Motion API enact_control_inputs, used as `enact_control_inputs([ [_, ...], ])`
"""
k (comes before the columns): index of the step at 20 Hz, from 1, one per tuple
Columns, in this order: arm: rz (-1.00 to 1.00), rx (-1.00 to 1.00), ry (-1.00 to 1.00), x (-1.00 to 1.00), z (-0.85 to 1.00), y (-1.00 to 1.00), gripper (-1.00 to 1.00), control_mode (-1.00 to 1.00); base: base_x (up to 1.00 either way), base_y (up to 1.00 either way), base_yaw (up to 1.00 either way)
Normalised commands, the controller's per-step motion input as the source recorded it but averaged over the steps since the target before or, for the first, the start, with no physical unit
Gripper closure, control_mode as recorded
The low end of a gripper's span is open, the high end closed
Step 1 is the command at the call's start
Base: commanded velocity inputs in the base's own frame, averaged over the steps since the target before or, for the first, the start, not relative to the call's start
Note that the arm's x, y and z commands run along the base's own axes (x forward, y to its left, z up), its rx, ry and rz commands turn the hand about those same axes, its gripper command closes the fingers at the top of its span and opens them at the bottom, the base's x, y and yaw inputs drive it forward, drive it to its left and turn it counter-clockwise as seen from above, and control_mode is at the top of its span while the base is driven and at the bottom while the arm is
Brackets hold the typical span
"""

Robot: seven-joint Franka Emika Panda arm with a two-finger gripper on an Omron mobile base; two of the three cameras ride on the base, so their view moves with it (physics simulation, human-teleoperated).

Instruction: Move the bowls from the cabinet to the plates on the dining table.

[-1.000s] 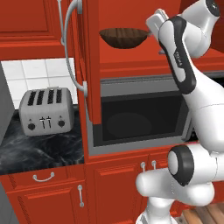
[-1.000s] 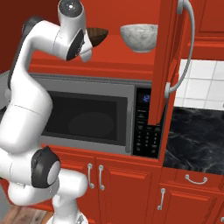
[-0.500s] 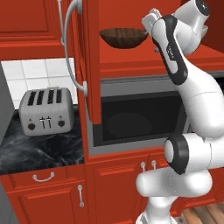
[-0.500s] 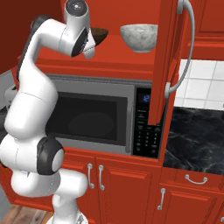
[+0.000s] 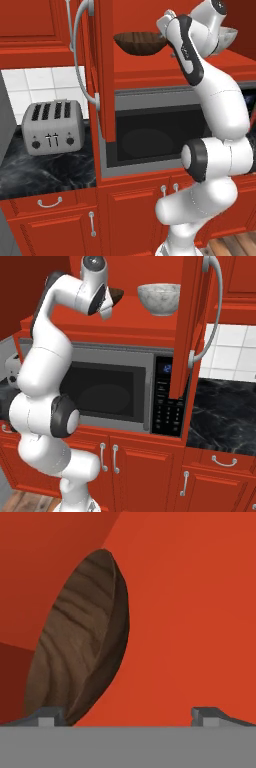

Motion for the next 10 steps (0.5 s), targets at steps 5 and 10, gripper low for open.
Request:
enact_control_inputs([
  [5,0.0,0.0,0.04,0.46,0.0,0.0,-1.0,-1.0,0.0,0.0,0.0],
  [10,0.0,0.0,0.05,0.51,0.0,0.0,-1.0,-1.0,0.0,0.0,0.0],
])
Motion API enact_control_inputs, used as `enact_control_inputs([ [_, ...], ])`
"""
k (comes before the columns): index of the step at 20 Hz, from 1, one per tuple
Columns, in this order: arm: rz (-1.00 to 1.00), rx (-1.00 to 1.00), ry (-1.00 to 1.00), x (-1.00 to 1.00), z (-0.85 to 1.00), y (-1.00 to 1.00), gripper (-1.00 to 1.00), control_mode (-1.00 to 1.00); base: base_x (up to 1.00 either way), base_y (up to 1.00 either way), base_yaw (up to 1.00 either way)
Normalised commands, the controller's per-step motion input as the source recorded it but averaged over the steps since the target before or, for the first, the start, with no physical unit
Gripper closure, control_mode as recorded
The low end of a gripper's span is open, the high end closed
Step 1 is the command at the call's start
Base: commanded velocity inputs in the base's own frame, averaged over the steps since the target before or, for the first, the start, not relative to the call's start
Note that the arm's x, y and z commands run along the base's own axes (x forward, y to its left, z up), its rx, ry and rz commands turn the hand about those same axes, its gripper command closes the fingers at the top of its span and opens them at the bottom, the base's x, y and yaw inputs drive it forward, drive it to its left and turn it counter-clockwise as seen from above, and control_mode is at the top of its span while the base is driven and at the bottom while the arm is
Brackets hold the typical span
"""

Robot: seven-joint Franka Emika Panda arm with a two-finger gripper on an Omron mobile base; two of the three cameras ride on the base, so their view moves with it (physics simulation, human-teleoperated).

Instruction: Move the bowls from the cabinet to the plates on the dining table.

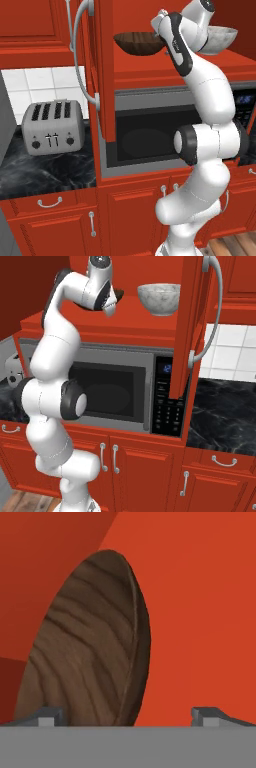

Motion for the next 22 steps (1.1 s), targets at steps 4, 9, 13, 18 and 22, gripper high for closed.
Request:
enact_control_inputs([
  [4,0.0,0.0,0.02,0.49,0.0,0.0,-1.0,-1.0,0.0,0.0,0.0],
  [9,0.0,0.0,0.01,0.24,0.0,0.0,-1.0,-1.0,0.0,0.0,0.0],
  [13,0.0,0.0,0.0,0.0,0.0,0.0,-1.0,-1.0,0.0,0.0,0.0],
  [18,0.0,0.0,0.0,0.0,0.0,0.0,1.0,-1.0,0.0,0.0,0.0],
  [22,0.0,0.0,0.0,0.0,0.0,0.0,1.0,-1.0,0.0,0.0,0.0],
])
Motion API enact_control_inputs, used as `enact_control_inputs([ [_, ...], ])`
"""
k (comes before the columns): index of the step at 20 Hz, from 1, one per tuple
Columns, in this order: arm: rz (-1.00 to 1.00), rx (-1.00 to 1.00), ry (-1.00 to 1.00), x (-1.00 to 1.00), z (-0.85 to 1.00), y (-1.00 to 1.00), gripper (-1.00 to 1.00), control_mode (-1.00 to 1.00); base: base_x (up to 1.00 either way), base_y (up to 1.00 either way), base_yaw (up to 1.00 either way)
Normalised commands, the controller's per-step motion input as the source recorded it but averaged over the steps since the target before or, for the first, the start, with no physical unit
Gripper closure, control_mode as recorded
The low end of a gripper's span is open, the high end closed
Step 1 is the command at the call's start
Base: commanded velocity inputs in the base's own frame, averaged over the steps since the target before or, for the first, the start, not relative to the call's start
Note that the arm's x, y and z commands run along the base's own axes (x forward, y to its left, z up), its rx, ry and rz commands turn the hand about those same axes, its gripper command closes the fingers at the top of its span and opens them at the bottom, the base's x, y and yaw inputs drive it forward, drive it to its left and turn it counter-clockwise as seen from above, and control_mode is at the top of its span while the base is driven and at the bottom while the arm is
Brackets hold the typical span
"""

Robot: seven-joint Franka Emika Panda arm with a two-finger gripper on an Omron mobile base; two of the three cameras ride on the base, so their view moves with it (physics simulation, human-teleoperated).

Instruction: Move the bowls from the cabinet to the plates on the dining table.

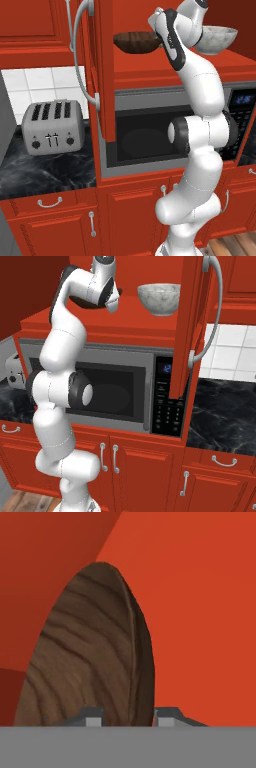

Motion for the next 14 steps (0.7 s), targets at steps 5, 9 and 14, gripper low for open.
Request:
enact_control_inputs([
  [5,0.0,0.0,0.0,0.0,0.0,0.0,1.0,-1.0,0.0,0.0,0.0],
  [9,0.0,0.0,-0.01,-0.06,0.0,-0.08,1.0,-1.0,0.0,0.0,0.0],
  [14,0.0,0.0,-0.06,-0.41,0.0,-0.33,1.0,-1.0,0.0,0.0,0.0],
])
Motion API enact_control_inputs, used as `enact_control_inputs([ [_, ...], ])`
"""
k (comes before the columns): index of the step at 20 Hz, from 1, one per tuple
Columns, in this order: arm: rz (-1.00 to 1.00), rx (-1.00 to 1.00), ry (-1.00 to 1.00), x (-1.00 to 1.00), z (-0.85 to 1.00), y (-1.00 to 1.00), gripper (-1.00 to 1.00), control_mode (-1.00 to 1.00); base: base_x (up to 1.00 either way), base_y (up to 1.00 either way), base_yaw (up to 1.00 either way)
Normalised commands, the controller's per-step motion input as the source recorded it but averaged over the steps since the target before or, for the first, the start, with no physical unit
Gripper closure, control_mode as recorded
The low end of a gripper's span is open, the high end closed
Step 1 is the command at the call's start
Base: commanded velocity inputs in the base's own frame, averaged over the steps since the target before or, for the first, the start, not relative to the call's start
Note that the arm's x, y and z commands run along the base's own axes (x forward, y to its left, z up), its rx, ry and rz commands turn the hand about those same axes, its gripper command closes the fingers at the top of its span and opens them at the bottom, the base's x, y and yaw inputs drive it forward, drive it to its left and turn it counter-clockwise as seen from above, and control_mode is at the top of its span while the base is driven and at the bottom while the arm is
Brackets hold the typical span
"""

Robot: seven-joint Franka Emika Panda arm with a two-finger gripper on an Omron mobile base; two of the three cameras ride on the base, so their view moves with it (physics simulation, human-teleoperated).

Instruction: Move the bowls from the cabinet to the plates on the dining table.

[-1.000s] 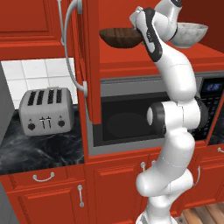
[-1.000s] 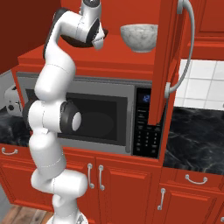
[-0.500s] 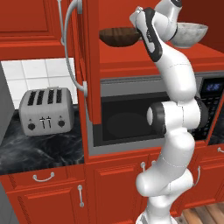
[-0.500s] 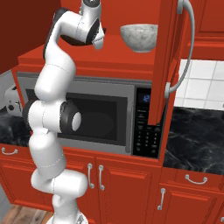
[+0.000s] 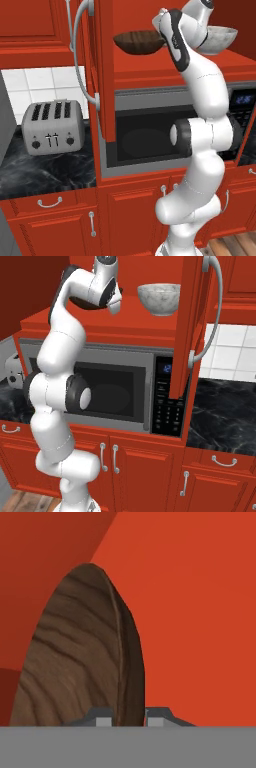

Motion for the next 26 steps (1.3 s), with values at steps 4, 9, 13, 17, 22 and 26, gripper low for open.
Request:
enact_control_inputs([
  [4,0.0,0.0,-0.06,-0.47,0.0,-0.39,1.0,-1.0,0.0,0.0,0.0],
  [9,0.0,0.01,-0.06,-0.54,0.0,-0.32,1.0,-1.0,0.0,0.0,0.0],
  [13,0.0,0.05,-0.05,-0.62,0.04,-0.08,1.0,-1.0,0.0,0.0,0.0],
  [17,-0.01,0.04,-0.01,-0.58,0.0,0.04,1.0,-1.0,0.0,0.0,0.0],
  [22,-0.01,0.02,0.0,-0.49,0.0,0.03,1.0,-1.0,0.0,0.0,0.0],
  [26,-0.02,0.01,0.0,-0.69,0.04,0.0,1.0,-1.0,0.0,0.0,0.0],
])
